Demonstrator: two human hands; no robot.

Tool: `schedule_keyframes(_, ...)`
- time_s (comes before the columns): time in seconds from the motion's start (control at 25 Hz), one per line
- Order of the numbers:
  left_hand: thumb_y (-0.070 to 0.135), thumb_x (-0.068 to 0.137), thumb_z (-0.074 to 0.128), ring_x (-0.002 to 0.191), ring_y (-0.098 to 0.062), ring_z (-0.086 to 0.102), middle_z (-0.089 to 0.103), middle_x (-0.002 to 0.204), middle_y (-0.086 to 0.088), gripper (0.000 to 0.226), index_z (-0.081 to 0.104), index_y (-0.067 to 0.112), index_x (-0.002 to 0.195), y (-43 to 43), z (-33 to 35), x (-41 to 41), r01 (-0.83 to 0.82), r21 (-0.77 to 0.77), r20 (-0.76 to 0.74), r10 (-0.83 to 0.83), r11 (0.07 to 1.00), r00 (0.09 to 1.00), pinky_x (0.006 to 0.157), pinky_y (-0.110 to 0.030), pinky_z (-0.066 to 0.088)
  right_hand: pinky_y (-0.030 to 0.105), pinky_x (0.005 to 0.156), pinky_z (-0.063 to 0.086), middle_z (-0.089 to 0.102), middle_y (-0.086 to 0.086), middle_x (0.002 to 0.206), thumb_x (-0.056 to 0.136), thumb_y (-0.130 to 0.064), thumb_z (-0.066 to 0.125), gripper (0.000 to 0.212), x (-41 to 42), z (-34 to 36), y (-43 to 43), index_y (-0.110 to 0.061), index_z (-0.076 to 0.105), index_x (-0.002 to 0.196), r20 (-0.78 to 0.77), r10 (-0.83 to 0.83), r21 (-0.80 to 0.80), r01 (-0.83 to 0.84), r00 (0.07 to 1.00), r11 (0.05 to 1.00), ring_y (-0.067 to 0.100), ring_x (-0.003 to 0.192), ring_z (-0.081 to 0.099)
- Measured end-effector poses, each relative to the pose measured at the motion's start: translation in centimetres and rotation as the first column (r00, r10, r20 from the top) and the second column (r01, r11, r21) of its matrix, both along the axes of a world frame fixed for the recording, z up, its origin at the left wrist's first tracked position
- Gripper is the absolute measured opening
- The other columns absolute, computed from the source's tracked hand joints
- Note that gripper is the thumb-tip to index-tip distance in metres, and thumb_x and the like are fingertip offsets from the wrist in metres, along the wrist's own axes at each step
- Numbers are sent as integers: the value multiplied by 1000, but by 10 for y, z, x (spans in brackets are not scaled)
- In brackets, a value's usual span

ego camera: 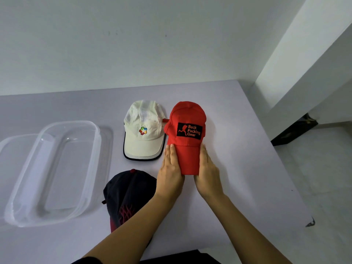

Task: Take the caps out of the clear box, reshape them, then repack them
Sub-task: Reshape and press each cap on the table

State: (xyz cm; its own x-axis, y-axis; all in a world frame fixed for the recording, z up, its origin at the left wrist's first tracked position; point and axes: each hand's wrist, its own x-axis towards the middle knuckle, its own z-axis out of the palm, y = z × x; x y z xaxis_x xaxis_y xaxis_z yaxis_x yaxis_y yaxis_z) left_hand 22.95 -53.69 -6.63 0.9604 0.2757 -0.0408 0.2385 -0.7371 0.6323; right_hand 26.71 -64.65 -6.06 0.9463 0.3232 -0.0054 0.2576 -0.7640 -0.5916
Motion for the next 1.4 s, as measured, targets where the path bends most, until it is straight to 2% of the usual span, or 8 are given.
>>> schedule_keyframes(0.28, 15, 98, 39, 141, -34, 26, 8, 158, -16, 65, 0, 4, 149, -8, 8, -5, -61, -49, -57, 58, 997, 997, 108, -42, 34, 38, 102, 43, 46, 9, 142, 92, -17, 51, 66, -13, 6, 7, -18, 16, 148, -134, -55, 183, 80, 989, 980, 27, 121, 52)
schedule_keyframes(0.52, 7, 94, 43, 137, -34, 35, 21, 154, -22, 63, 10, -2, 147, 11, 4, 4, 32, 91, -12, -31, 995, 999, 101, -38, 41, 45, 109, 36, 18, 15, 155, 92, -3, 48, 70, 4, 8, -15, -10, 6, 148, 10, 88, 17, -89, 996, 996, 33, 137, 32)
schedule_keyframes(0.64, -5, 90, 42, 126, -41, 48, 30, 148, -29, 59, 18, -8, 144, 22, -2, 6, 13, 146, 33, -18, 989, 999, 87, -42, 51, 52, 98, 46, 26, 20, 151, 89, 0, 54, 75, 7, 8, -22, -7, 6, 146, 140, 107, -11, -107, 984, 994, 39, 131, 41)
schedule_keyframes(0.76, -3, 92, 42, 134, -39, 37, 26, 151, -26, 61, 14, -6, 146, 15, 0, 3, 33, 90, 51, -38, 995, 998, 97, -43, 44, 42, 103, 41, 33, 13, 150, 93, -17, 50, 69, 9, 7, -22, -13, 10, 148, 37, -13, 92, 9, 999, 996, 31, 130, 43)
schedule_keyframes(0.92, 2, 91, 49, 126, -39, 47, 31, 149, -24, 67, 13, -5, 146, 7, -9, -6, 28, -20, 33, -27, 999, 999, 92, -45, 48, 34, 102, 42, 44, 7, 143, 90, -21, 51, 65, 5, 4, -19, -18, 20, 147, -56, 42, 260, -26, 998, 965, 22, 124, 48)
schedule_keyframes(1.12, 4, 97, 34, 137, -31, 35, 5, 158, -18, 66, -7, 4, 148, 15, -32, -17, 86, 63, -199, -72, 994, 977, 98, -35, 41, 41, 114, 27, 8, 10, 157, 91, -3, 48, 78, 3, -36, -32, -16, -5, 147, 19, 169, -4, -169, 985, 986, 24, 144, 15)
schedule_keyframes(1.28, 4, 78, 70, 129, -36, 46, 28, 148, -29, 87, 16, -3, 146, 8, -50, -28, 236, 228, -235, -182, 944, 955, 94, -36, 49, 37, 96, 46, 26, 20, 151, 78, 5, 66, 107, -18, -73, -41, -23, -10, 147, 66, 171, -73, -167, 983, 983, 34, 134, 38)
schedule_keyframes(1.4, 5, 93, 45, 145, -35, 12, -4, 156, -20, 77, -11, 5, 146, -2, -58, -32, 384, 286, -360, -273, 878, 892, 115, -39, 21, 39, 93, 49, 8, 12, 156, 81, 2, 63, 109, -20, -91, -56, -37, -17, 144, -30, 198, -109, -200, 980, 974, 30, 139, 29)
